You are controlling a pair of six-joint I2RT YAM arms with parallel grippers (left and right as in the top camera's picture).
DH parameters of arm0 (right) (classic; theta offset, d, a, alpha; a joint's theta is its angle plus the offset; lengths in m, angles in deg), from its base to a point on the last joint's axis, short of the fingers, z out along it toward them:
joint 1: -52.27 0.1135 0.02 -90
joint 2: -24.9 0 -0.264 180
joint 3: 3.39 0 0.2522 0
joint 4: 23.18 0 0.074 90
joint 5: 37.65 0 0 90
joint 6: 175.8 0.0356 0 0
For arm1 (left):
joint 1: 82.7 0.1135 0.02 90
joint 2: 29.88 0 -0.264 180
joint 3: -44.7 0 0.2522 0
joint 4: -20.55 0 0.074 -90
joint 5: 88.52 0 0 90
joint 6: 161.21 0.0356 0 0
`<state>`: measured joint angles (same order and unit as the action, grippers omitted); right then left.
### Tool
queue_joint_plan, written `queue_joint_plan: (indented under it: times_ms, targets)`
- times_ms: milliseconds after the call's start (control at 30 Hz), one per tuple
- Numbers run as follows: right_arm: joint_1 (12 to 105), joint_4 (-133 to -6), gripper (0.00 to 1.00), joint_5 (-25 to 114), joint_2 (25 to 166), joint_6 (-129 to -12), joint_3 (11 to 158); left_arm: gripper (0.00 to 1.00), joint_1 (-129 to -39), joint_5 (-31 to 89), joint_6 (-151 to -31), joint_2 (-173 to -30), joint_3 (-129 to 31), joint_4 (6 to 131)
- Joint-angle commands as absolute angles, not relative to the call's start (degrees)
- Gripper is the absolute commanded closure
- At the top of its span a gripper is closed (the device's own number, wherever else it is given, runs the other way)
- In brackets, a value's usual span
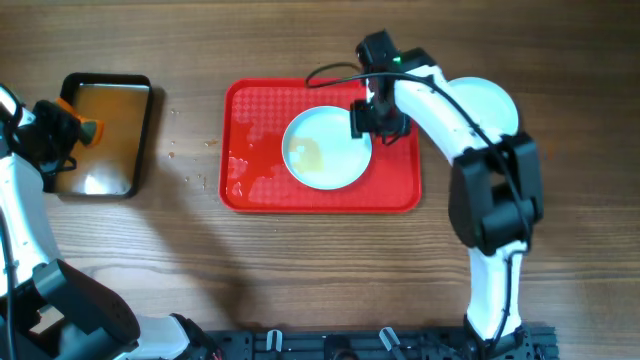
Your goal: Clean dirty plates on tray and stack at the side
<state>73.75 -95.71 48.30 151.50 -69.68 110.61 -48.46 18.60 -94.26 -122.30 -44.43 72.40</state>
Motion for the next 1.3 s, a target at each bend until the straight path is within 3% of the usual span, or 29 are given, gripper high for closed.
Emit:
queue_joint_plan:
  times_ms: [0,67,100,133,233,367,567,800,900,1167,1267]
  targets:
    - [73.83,-96.43,0.45,43.68,155.02,-72.08,111.12,0.96,-48.33,20.11,-94.39,-122.54,-44.28,72.09]
    - [73.83,-96.60,0.66,43.71,156.71,-72.13,111.12,0.96,-48.33,20.09,-94.39,-122.57,-44.28,72.12]
    - [73.83,-96.52,0.86,44.47,156.81,-71.93,110.99,0.96,-48.35,20.11,-94.39,-122.59,-44.28,72.09]
    - [73.88,-96.34,0.96,46.55,156.81,-69.83,110.90,0.96,-48.35,20.11,-94.39,-122.59,-44.28,72.09]
    - [74.34,-96.60,0.96,58.17,154.94,-63.19,111.82,0.96,-48.33,20.09,-94.37,-122.59,-44.09,72.12]
    - [77.09,-100.25,0.96,73.50,149.08,-63.40,115.77,0.96,-48.33,20.07,-94.15,-123.00,-44.06,71.94]
    - [88.37,-99.71,0.96,97.17,138.63,-66.68,116.25,0.96,-48.33,20.11,-94.17,-125.60,-44.04,71.92]
    - [99.71,-96.36,0.96,111.64,136.47,-75.49,116.25,0.96,-48.50,20.15,-94.20,-126.67,-44.06,71.90]
    - [103.58,-88.23,0.96,122.48,136.47,-89.30,116.25,0.96,-48.50,20.17,-94.20,-126.67,-44.06,71.88]
    - [107.41,-74.51,0.96,127.18,136.47,-103.56,116.23,0.96,-48.50,20.94,-94.17,-126.67,-44.06,71.37]
    - [106.88,-75.42,0.96,125.38,136.47,-97.52,116.21,0.96,-48.50,21.60,-94.17,-126.67,-44.06,71.40]
